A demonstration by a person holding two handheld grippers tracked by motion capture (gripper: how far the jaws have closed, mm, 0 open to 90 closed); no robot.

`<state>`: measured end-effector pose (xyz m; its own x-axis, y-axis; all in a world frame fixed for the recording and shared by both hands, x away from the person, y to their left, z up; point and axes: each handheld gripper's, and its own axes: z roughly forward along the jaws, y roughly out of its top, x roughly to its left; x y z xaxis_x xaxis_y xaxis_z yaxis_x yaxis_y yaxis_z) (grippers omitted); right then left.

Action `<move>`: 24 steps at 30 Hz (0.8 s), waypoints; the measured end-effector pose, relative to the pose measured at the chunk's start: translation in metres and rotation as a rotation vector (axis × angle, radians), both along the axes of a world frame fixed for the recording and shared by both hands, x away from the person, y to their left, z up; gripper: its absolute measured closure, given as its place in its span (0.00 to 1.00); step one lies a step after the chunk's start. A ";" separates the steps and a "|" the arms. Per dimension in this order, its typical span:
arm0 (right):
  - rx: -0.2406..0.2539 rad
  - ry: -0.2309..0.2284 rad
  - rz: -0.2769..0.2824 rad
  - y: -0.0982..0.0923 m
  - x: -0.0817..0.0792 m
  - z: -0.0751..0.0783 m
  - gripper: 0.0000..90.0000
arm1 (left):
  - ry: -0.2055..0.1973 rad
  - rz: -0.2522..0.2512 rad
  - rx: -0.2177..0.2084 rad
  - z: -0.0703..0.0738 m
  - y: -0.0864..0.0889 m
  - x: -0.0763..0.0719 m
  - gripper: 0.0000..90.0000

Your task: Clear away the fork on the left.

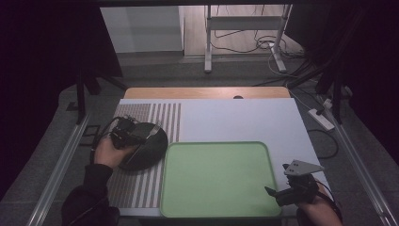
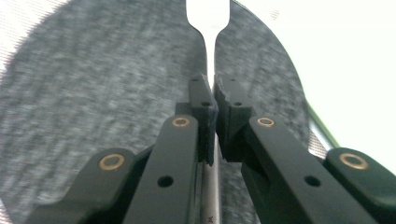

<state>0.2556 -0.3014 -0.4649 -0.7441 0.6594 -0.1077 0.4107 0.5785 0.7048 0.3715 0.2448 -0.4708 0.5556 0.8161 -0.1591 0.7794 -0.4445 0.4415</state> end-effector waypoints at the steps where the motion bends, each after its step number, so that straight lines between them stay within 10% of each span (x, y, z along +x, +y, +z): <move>1: 0.000 0.000 0.001 0.000 0.000 0.000 0.00 | 0.000 -0.005 -0.009 0.000 -0.002 -0.004 0.95; 24: -0.008 -0.004 0.011 0.001 -0.001 0.000 0.00 | 0.020 -0.092 -0.045 -0.008 -0.083 -0.059 0.95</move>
<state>0.2550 -0.3007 -0.4649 -0.7505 0.6506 -0.1160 0.4015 0.5884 0.7018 0.3120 0.1622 -0.4785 0.6243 0.7536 -0.2058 0.7449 -0.4949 0.4475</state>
